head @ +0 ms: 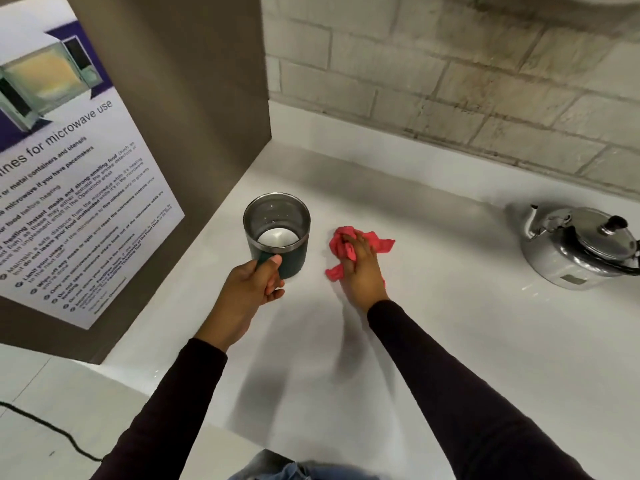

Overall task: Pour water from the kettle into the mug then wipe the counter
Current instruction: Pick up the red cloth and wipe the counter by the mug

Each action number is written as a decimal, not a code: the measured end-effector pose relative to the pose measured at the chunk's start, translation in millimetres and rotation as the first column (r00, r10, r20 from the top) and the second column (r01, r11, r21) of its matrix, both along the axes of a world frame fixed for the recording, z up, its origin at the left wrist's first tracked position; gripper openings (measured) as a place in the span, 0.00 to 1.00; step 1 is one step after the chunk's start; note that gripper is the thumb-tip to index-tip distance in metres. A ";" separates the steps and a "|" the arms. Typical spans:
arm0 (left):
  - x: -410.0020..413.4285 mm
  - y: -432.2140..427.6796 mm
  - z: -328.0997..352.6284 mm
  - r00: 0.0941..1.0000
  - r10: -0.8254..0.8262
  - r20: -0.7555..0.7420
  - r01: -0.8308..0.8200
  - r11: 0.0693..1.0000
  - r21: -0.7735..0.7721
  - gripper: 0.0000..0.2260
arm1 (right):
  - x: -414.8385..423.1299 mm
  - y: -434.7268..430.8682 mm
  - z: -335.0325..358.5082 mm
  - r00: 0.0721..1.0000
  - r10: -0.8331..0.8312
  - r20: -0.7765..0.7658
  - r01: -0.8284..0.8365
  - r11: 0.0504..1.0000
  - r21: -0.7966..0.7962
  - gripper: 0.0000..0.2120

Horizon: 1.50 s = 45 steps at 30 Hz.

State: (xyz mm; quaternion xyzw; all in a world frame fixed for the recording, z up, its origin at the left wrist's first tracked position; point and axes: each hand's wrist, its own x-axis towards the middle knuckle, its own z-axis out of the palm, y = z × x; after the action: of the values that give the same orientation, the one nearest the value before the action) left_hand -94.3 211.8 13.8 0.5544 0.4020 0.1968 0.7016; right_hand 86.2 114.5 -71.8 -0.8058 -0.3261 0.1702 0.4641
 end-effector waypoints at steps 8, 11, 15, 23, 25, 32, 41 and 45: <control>-33.6 14.0 2.0 0.999 0.022 0.035 -0.025 0.994 0.102 0.21 | -64.7 12.1 -12.7 0.791 0.457 0.406 -0.348 0.883 -0.315 0.30; -38.6 14.3 -0.9 0.999 0.048 0.023 -0.050 0.994 0.094 0.21 | -78.5 -5.7 -23.5 0.728 0.503 0.466 -0.348 0.856 -0.381 0.29; -41.7 13.4 -2.7 0.997 0.077 0.009 -0.077 0.995 0.064 0.20 | -52.3 -22.1 -20.2 0.784 0.392 0.480 -0.241 0.906 -0.346 0.29; -56.9 4.5 -3.8 0.999 0.034 0.012 -0.035 0.996 0.082 0.16 | 14.2 46.5 -4.1 0.919 0.170 0.356 -0.067 0.957 -0.283 0.24; -60.9 3.2 -2.8 1.000 0.028 0.002 -0.028 0.996 0.088 0.15 | 7.9 68.2 0.9 0.927 0.234 0.292 -0.164 0.955 -0.247 0.24; -64.8 4.1 0.7 1.000 -0.023 -0.007 0.024 0.990 0.139 0.15 | -53.7 63.8 14.5 0.737 0.645 0.203 -0.614 0.764 -0.199 0.09; -34.9 -0.4 -6.4 0.994 -0.108 -0.011 0.108 0.980 0.166 0.17 | -68.8 -53.2 -4.4 0.669 0.659 0.344 -0.626 0.749 -0.218 0.18; -17.3 -6.6 -23.3 0.995 -0.104 -0.001 0.104 0.991 0.084 0.19 | -61.8 -106.7 -3.1 0.801 0.486 0.349 -0.465 0.873 -0.147 0.12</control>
State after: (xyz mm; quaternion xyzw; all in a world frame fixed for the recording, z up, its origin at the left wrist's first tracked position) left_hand -111.5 205.2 -9.5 0.6033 0.3627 0.1777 0.6877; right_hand 24.4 7.8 -74.9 -0.7277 -0.5954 0.1326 0.3135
